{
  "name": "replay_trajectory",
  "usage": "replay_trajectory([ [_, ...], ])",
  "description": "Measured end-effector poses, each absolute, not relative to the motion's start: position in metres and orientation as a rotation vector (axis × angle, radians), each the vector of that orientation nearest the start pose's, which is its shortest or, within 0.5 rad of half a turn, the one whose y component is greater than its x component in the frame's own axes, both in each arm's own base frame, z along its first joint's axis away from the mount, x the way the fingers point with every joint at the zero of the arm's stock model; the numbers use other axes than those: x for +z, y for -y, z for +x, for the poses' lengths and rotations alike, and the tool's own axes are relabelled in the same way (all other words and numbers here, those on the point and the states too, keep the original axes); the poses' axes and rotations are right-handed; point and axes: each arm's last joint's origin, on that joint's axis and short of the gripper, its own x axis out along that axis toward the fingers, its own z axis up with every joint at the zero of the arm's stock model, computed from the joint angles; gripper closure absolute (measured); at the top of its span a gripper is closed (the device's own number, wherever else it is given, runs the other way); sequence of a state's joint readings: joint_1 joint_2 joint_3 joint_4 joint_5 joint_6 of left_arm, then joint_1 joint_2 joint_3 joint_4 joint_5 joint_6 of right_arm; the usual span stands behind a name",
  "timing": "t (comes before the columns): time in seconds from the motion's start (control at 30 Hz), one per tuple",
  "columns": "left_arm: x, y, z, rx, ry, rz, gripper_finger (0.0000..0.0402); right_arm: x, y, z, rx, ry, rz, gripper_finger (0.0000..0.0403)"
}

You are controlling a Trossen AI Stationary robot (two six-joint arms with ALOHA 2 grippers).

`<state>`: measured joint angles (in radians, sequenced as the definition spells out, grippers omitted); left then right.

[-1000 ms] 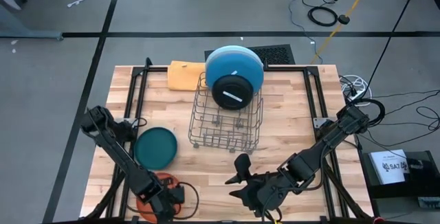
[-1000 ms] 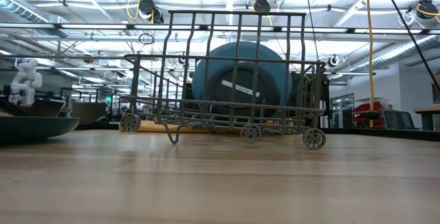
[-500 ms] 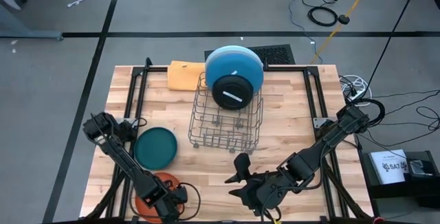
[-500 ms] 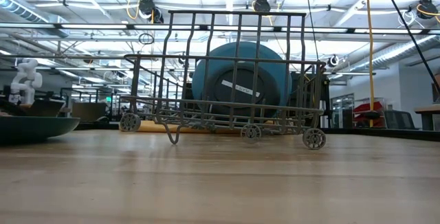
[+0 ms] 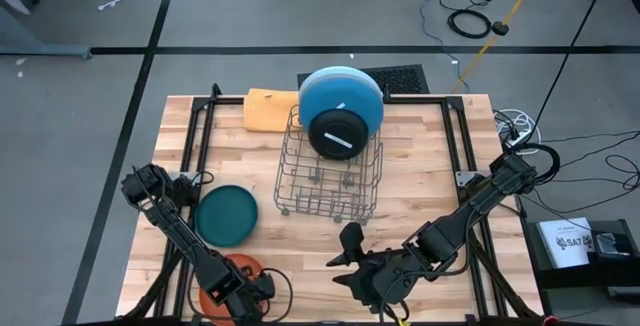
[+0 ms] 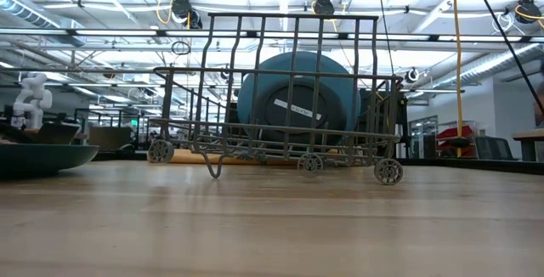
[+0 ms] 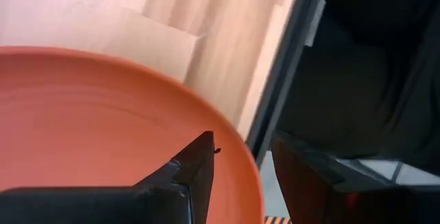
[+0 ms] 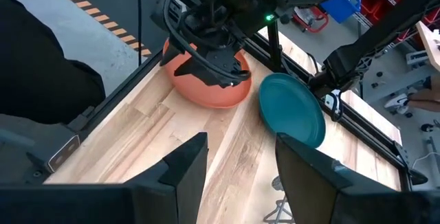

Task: Sort dishes
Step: Put the orange plate into the dish rack

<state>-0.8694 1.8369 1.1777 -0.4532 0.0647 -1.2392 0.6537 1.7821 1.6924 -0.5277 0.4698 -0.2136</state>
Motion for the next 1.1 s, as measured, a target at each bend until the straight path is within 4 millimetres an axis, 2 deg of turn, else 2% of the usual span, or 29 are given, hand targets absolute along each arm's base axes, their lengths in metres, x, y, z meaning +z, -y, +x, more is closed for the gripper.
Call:
replay_trajectory([
  [0.23, 0.166, 0.273, 0.229, 0.037, -1.386, -0.604, 0.0256, 0.345, -0.233, 0.326, 0.234, -0.505, -0.537, 0.0236],
  [0.63, 0.166, 0.274, 0.230, 0.006, -1.375, -0.581, 0.0256, 0.345, -0.233, 0.326, 0.234, -0.505, -0.536, 0.0236],
  [0.8, 0.170, 0.265, 0.228, -0.044, -1.418, -0.381, 0.0256, 0.345, -0.233, 0.326, 0.234, -0.505, -0.535, 0.0236],
  [0.93, 0.184, 0.247, 0.239, -0.011, -1.460, -0.197, 0.0256, 0.345, -0.233, 0.326, 0.234, -0.505, -0.537, 0.0236],
  [1.1, 0.195, 0.231, 0.251, -0.097, -1.449, 0.049, 0.0256, 0.346, -0.233, 0.326, 0.236, -0.504, -0.545, 0.0236],
])
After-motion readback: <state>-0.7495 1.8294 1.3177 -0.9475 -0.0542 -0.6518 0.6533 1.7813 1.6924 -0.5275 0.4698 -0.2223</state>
